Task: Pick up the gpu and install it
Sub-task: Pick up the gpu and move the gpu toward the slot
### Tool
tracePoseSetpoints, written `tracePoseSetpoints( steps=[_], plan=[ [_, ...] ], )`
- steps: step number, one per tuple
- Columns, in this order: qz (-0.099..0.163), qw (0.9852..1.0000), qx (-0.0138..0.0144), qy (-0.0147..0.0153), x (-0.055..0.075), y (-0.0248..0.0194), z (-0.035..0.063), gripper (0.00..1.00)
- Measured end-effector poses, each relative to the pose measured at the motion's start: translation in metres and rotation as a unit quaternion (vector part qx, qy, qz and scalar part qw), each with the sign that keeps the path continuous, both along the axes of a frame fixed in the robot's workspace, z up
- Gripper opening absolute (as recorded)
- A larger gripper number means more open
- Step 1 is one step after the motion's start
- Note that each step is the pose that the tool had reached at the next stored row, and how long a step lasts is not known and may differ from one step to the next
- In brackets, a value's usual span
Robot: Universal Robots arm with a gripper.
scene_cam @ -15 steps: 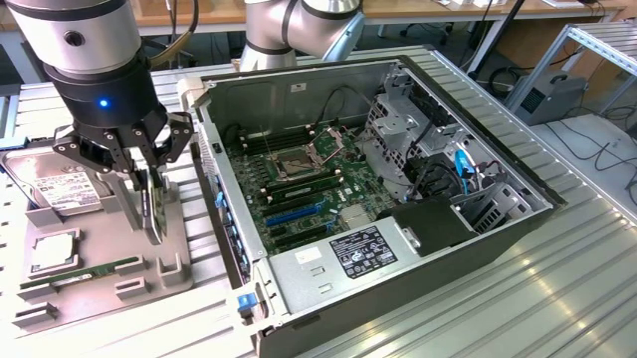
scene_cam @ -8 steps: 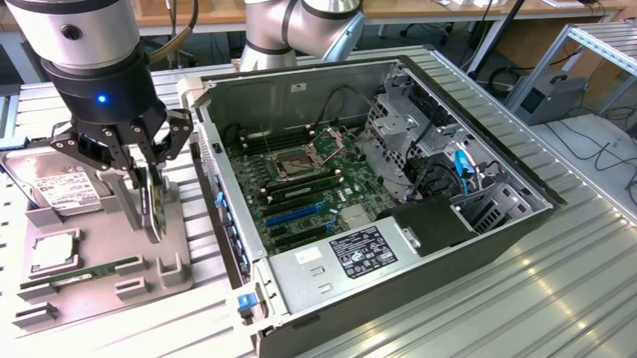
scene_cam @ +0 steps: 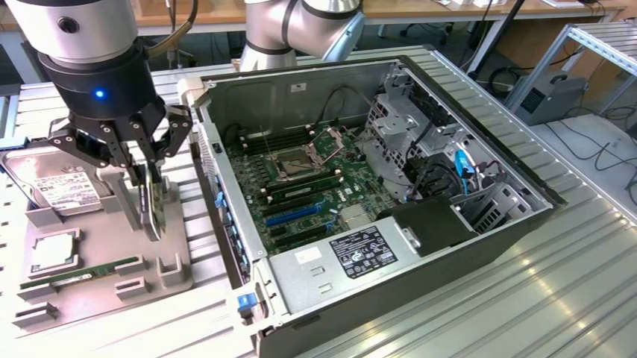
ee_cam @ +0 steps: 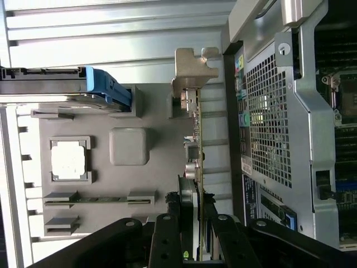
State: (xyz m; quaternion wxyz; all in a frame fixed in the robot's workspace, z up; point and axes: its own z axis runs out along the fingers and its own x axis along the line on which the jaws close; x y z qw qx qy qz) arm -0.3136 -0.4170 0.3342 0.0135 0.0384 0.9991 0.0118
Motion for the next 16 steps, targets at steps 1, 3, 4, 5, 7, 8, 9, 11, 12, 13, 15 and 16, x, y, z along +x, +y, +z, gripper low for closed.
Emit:
tracePoseSetpoints(
  steps=[1,3,4,5,7,8,9,11,12,13,15,16],
  plan=[
    [0.0,1.0,0.0,0.0,0.0,0.0,0.0006,0.27],
    [0.0,1.0,0.0,0.0,0.0,0.0,0.0019,0.27],
    [0.0,1.0,0.0,0.0,0.0,0.0,0.0024,0.27],
    [0.0,1.0,0.0,0.0,0.0,0.0,0.003,0.27],
    [0.0,1.0,0.0,0.0,0.0,0.0,0.0042,0.27],
    [0.0,1.0,0.0,0.0,0.0,0.0,0.0047,0.27],
    [0.0,1.0,0.0,0.0,0.0,0.0,0.0054,0.27],
    [0.0,1.0,0.0,0.0,0.0,0.0,0.0066,0.27],
    [0.0,1.0,0.0,0.0,0.0,0.0,0.0072,0.27],
    [0.0,1.0,0.0,0.0,0.0,0.0,0.0079,0.27],
    [0.0,1.0,0.0,0.0,0.0,0.0,0.0088,0.27],
    [0.0,1.0,0.0,0.0,0.0,0.0,0.0094,0.27]
  ],
)
